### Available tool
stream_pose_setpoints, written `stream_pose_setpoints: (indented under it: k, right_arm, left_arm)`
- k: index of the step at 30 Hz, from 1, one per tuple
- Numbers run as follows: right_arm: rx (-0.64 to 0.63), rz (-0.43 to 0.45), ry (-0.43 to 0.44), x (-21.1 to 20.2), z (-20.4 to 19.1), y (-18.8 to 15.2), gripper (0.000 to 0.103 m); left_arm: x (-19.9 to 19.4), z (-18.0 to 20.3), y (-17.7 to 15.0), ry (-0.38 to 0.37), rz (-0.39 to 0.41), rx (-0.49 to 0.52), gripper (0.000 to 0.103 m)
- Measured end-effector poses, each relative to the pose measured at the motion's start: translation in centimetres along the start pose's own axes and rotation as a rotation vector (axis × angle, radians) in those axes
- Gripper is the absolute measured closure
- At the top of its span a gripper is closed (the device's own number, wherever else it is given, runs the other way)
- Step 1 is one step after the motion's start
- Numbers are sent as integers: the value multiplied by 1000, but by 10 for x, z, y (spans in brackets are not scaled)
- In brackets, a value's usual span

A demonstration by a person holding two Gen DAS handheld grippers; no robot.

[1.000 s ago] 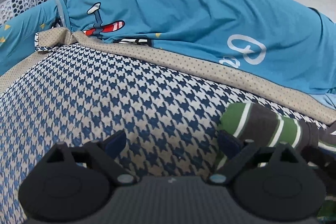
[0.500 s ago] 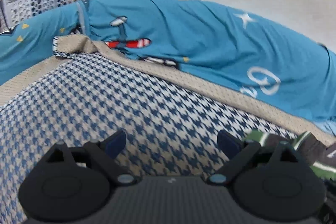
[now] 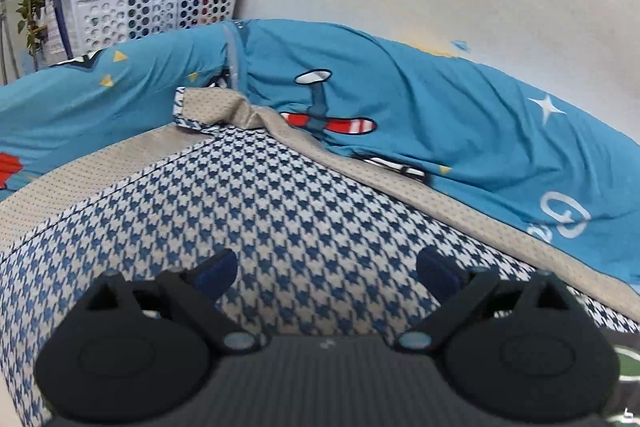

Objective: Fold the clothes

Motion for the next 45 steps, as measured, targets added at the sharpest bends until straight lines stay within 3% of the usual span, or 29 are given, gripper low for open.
stream_pose_setpoints:
  k: [4,10,17,24,30,39,45]
  right_arm:
    - [-14,-95,1,8,0,-5,68]
    - [-33,-69,-105,-12,16,7,68]
    - [-8,-63,-218,-43,34,16,68]
    - [93,-65,-307,-79,45,8,68]
    - [282,-16,-385,-123,49,-4,68]
    - [334,-2,-412,-146,53,-7,67]
    - [344,1,-408,-146,55,-7,67]
  left_arm:
    - [4,3,0,-58,-31,-10,5]
    - [11,9,-2,-147,-75,-21,4]
    - [27,47,-19,-304,-109,91,4]
    - [45,75,-26,-407,-124,147,4]
    - [63,91,-29,-487,-145,177,4]
    - [73,117,-42,-583,-151,288,4]
    - [80,131,-60,-588,-174,358,5]
Point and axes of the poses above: each gripper's, at about its wrist camera, not at the fingertips, and x roughly the way its jaws point, z to its right, y to its top, the point moved 1 cm from there along x, roughly the way its jaws point, and after that the axes turned 5 degrees about z, right-handed, at the moved point
